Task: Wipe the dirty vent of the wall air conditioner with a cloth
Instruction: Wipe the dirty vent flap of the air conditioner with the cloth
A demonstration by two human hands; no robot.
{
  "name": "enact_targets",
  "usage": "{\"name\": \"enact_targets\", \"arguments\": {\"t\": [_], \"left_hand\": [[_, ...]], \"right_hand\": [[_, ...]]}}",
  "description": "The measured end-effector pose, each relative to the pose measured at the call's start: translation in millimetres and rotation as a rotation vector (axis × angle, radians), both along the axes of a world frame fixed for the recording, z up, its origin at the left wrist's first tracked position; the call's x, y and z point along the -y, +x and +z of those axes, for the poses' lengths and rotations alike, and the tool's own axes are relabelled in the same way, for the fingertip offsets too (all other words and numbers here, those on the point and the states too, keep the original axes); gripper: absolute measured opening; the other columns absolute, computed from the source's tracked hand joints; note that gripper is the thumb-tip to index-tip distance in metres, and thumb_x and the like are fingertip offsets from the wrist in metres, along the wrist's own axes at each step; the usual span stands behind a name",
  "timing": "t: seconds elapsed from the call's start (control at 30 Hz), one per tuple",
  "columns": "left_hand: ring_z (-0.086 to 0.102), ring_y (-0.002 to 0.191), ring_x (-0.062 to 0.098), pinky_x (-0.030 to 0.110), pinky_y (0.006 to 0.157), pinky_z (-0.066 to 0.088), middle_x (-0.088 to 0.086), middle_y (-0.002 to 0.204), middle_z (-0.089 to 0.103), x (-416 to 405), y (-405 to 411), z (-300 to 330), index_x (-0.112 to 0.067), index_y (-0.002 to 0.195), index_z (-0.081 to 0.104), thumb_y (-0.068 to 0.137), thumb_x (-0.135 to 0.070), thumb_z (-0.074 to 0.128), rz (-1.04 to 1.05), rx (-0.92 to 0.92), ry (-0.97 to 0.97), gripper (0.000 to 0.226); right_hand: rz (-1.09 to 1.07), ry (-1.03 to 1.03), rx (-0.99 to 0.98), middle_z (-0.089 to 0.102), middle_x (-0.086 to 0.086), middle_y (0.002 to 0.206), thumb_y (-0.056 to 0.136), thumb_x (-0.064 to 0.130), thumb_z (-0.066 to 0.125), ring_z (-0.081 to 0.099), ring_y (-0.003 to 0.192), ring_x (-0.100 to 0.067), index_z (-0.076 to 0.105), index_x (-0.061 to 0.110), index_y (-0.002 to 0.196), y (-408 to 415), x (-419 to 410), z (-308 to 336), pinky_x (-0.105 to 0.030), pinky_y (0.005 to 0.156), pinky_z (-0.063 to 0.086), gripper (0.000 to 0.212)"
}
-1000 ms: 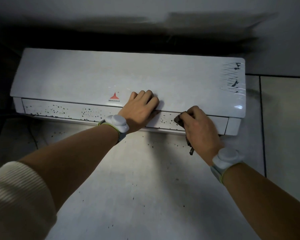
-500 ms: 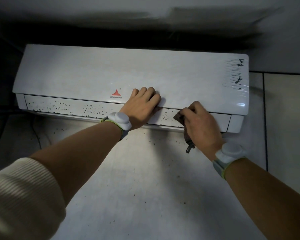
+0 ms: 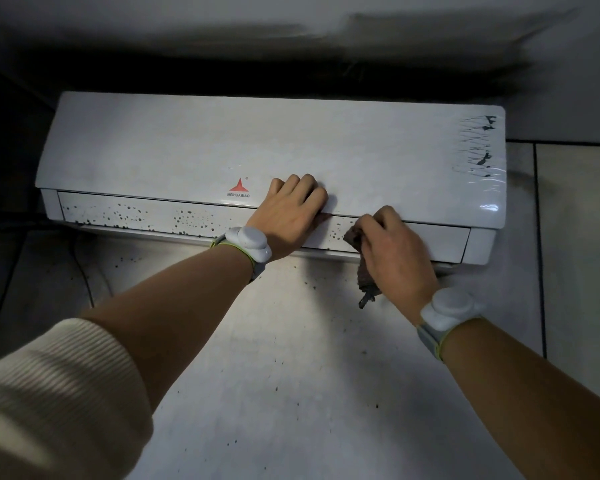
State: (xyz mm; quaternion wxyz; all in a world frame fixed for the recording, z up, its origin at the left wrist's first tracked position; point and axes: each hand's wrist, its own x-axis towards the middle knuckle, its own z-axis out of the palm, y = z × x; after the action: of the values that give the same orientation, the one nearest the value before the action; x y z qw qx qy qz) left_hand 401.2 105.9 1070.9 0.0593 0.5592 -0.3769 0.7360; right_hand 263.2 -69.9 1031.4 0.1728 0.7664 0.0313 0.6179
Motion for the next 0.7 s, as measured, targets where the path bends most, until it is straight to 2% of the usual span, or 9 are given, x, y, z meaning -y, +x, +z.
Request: {"name": "enact_targets", "arguments": {"t": [0.13,0.27,0.4,0.57,0.7], "left_hand": [[0.046,0.087,0.034,0.045,0.075,0.037,0.013,0.108,0.053,1,2,0,-0.012,0.106,0.051,0.108,-0.039,0.044,-0.018,0.003,0.005,0.028],[0.046,0.088,0.034,0.044,0.076,0.036,0.013,0.109,0.054,2,3,-1,-0.011,0.107,0.052,0.108,-0.037,0.044,-0.031,-0.004,-0.015,0.027],[0.046,0.089,0.034,0.045,0.076,0.036,0.012,0.11,0.053,2,3,-2,-0.012,0.109,0.051,0.109,-0.04,0.038,-0.007,-0.007,-0.01,0.03],[0.045,0.09,0.034,0.045,0.077,0.036,0.011,0.111,0.051,3,5,-1,-0.014,0.108,0.048,0.109,-0.038,0.041,-0.016,-0.006,-0.013,0.025],[0.045,0.089,0.034,0.044,0.076,0.035,0.011,0.11,0.051,3,8,-2,-0.014,0.108,0.048,0.109,-0.037,0.041,-0.023,-0.003,-0.023,0.024]], "right_hand": [[-0.027,-0.101,-0.097,0.052,-0.011,0.097,0.089,0.003,0.064,0.054,0.076,-0.033,0.062,0.009,0.098,2,-1,-6,-0.037,0.056,0.042,0.011],[-0.02,-0.08,-0.061,0.052,-0.01,0.098,0.089,0.01,0.064,0.054,0.072,-0.031,0.06,0.01,0.096,-5,8,0,-0.034,0.055,0.04,0.008],[0.036,-0.014,-0.009,0.052,-0.01,0.101,0.093,0.012,0.06,0.055,0.074,-0.033,0.058,0.009,0.097,-3,-2,3,-0.04,0.057,0.048,0.005],[-0.021,-0.084,-0.135,0.051,-0.012,0.101,0.095,0.008,0.057,0.055,0.081,-0.034,0.061,0.006,0.101,0,-10,-8,-0.045,0.064,0.05,0.007],[0.003,-0.011,-0.042,0.053,-0.014,0.102,0.095,0.008,0.058,0.056,0.08,-0.034,0.061,0.004,0.1,-8,-3,-4,-0.045,0.065,0.052,0.007]]}}
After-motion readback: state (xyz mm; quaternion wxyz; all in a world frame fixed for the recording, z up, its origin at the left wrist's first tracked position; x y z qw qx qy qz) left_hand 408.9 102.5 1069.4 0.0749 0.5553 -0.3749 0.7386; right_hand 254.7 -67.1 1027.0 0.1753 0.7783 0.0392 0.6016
